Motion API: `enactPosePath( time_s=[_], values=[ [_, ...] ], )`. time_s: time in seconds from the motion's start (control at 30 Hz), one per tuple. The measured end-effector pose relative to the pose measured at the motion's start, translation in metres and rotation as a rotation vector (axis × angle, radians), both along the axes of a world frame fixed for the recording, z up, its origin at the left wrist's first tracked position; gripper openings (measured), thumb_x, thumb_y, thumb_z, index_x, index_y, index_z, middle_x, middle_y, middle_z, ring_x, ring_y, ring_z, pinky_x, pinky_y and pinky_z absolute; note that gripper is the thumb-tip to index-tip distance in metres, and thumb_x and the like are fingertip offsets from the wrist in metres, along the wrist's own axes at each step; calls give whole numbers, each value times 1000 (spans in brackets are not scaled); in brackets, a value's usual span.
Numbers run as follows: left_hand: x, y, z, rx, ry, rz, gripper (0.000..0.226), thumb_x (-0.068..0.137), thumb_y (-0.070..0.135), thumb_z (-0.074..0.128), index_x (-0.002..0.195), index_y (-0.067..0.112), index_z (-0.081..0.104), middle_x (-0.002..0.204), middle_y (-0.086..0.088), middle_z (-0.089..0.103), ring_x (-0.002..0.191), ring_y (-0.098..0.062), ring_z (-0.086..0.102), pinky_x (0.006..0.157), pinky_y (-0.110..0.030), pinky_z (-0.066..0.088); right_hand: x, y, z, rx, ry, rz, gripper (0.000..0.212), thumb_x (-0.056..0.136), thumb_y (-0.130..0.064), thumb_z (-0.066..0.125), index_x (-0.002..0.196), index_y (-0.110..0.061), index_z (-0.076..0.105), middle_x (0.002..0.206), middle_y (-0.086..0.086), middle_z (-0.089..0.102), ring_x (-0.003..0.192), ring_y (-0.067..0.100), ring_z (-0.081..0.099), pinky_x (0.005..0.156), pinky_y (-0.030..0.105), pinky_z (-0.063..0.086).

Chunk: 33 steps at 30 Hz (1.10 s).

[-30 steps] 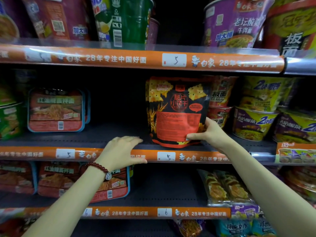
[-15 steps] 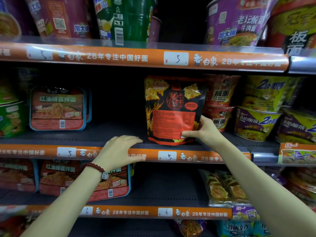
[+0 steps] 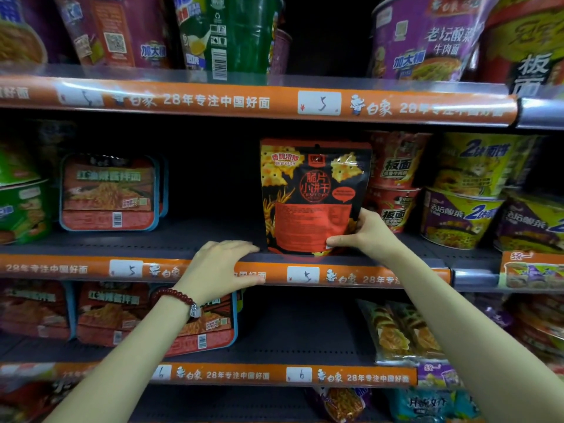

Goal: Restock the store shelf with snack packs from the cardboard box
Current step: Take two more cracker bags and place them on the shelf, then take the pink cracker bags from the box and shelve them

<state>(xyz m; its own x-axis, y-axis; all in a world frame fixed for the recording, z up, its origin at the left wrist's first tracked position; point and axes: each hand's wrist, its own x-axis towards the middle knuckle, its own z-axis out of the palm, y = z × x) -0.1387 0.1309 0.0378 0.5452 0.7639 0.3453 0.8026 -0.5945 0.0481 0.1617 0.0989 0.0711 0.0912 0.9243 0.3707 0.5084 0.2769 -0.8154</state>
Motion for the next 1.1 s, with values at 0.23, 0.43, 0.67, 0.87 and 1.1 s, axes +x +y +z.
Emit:
enactPosePath(
  time_s=[0.23,0.43,0.67,0.87,1.1],
  values=[
    [3,-6,5,-23,13,2,72,77,71,48,137,33,42,143,12,44,132,-9,40,107,-35,30,-1,-11,-3,-20,-4,-75,71,54,-38,90,116,-28,57,108,-5,71,103,16,66,98,43,50],
    [24,-29,18,47,-16,60,41,85,48,57,121,30,54,116,8,60,109,-15,55,85,-33,48,10,-34,-6,28,-272,-249,55,73,-27,83,121,-14,60,90,0,71,87,16,66,81,28,51],
    [93,-62,25,140,-34,-50,20,87,33,56,104,25,62,102,4,63,100,-21,58,77,-35,49,49,-72,-24,104,-638,-205,32,75,-16,77,106,-14,70,103,4,72,98,22,67,88,34,51],
    [202,-101,11,103,52,-232,24,88,34,55,106,20,63,105,-3,63,104,-25,57,79,-36,48,101,-127,-47,52,-835,-180,47,82,-15,71,128,-14,59,137,6,53,130,25,43,105,36,36],
    [340,-159,-26,-4,145,-454,21,89,30,56,104,18,65,102,-5,66,98,-26,60,75,-35,48,204,-218,-97,-169,-770,-348,32,83,-19,67,115,-17,63,104,5,64,99,25,60,77,37,52]
  ],
)
